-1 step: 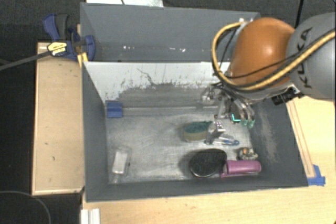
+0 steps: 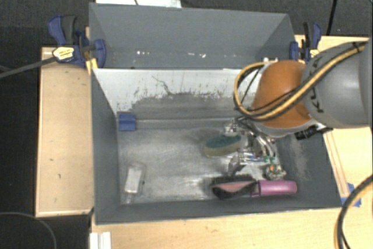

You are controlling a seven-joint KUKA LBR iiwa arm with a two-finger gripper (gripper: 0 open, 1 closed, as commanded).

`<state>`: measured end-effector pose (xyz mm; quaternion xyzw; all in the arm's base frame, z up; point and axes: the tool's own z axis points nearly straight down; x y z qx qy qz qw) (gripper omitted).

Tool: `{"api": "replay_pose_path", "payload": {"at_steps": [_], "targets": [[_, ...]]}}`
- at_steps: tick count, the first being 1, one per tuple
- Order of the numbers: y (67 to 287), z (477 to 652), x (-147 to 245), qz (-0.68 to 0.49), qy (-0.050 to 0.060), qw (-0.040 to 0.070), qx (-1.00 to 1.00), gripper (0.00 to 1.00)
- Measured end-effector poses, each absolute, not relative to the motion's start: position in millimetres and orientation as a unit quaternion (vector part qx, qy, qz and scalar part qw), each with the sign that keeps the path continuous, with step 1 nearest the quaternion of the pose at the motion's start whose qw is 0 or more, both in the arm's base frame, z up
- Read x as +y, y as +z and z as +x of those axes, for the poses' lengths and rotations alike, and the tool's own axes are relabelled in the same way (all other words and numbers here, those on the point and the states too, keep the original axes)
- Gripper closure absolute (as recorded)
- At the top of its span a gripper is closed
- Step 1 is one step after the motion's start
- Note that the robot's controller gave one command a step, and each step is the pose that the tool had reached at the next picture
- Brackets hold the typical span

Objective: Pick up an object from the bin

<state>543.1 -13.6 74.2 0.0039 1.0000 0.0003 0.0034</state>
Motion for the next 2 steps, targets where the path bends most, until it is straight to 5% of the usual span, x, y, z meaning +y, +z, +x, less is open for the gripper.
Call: {"api": "replay_pose_path", "payload": {"at_steps": [1, 2], "targets": [[78.2, 544.6, -12.8, 0.004, 0.000, 0.005, 1.000, 1.00], [240.8, 529.8, -30.3, -0.131, -0.001, 0.005, 0.991, 1.00]]}}
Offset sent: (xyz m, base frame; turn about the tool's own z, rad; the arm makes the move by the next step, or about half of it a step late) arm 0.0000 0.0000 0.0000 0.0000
